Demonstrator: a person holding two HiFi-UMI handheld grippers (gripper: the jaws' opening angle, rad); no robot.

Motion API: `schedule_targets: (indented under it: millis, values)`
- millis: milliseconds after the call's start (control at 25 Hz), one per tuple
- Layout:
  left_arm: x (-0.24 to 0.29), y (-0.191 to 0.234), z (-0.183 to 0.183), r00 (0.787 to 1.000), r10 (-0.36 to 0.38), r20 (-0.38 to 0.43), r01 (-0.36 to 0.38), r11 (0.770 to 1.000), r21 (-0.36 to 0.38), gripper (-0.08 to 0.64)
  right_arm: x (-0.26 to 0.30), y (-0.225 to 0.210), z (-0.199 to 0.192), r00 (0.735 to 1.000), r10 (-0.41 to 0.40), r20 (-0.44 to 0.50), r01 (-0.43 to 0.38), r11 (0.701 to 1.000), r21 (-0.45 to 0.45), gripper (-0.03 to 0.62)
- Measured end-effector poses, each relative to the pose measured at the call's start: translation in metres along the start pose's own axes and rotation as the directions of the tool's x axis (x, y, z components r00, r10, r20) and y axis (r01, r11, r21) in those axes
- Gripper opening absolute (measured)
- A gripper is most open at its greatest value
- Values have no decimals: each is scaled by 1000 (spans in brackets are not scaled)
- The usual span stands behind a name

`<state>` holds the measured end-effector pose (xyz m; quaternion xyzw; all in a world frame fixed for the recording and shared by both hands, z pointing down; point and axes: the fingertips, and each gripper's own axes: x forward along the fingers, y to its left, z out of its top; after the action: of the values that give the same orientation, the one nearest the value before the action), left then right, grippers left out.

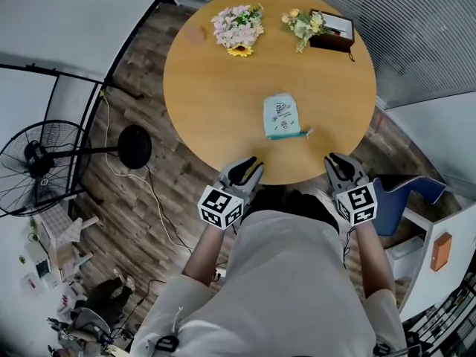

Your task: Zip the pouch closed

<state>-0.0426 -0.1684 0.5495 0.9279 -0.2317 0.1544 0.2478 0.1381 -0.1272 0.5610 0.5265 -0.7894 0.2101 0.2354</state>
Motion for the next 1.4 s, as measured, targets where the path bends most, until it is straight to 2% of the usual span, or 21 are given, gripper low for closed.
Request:
schedule_targets:
  millis: [360,600,840,1160,1400]
  values:
    - [26,7,-17,1000,-4,-20,4,999,-44,95,19,-17,-7,998,9,-59,-12,999,-37,54]
    - [49,0,-26,999,45,-22,-47,995,-83,95,33,-33,-17,992,91,-86,-96,994,-52,54]
    - [77,-6,-33,995,98,-18,-100,986,-130,95,53,-53,-30,974,186,-129,-197,977,-77,54]
    - [125,1,-59,990,134,-49,-140,976,-169,95,94,-64,-60,935,275,-226,-315,934,-166,54]
    - [164,7,-98,983,155,-102,-174,962,-212,95,126,-72,-92,892,327,-313,-412,873,-262,54]
